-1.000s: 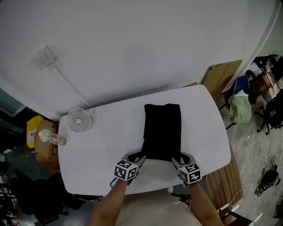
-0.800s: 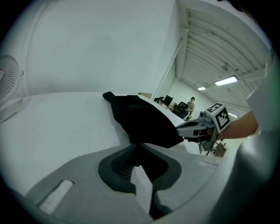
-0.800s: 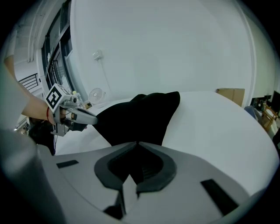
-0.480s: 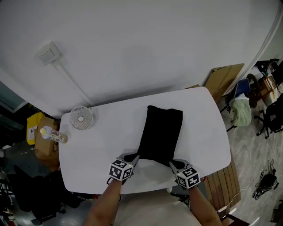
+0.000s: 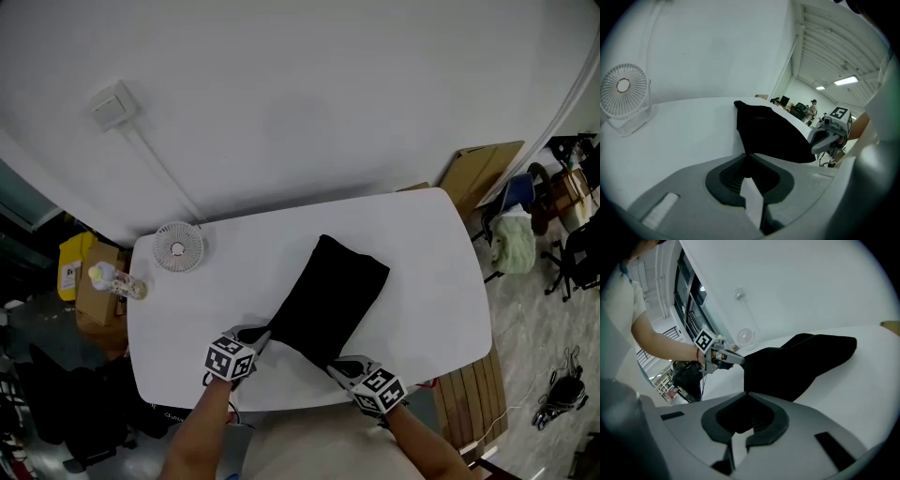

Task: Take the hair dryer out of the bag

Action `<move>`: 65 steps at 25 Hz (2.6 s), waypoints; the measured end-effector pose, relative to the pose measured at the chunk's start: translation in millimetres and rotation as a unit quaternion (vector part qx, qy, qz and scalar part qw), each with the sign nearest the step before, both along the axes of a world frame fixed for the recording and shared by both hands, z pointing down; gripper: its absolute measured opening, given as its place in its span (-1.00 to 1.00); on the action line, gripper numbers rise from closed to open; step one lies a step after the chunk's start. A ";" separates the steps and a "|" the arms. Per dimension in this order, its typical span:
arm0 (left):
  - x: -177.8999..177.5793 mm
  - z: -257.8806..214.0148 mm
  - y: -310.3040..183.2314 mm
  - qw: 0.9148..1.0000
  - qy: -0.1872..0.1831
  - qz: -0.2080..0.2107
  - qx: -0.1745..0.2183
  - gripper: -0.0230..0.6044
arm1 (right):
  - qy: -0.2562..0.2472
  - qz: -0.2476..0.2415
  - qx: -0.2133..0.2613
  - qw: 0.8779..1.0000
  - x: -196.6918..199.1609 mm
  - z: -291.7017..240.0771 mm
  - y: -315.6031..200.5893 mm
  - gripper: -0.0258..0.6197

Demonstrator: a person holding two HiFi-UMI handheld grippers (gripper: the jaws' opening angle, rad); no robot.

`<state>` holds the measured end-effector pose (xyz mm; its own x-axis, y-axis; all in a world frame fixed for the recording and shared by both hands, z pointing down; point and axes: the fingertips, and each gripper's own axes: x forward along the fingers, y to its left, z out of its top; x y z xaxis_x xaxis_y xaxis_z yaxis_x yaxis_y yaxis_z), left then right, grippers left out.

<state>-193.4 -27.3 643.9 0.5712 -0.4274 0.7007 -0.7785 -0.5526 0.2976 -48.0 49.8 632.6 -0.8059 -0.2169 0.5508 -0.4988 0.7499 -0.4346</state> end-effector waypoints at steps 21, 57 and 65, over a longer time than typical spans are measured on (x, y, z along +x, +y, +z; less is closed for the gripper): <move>-97.6 11.2 -12.6 0.997 -0.064 0.022 -0.030 -0.83 | -0.056 0.004 0.076 0.995 7.9 -66.2 -80.2 -0.44; 67.7 -82.1 -61.6 0.995 0.092 -0.038 -0.012 -0.31 | 0.059 0.105 0.065 0.991 35.4 -6.0 -152.8 -0.84; 117.6 -68.9 -89.6 0.998 0.039 -0.040 -0.043 -0.31 | 0.061 0.063 0.125 0.988 17.8 -22.0 -127.9 -0.84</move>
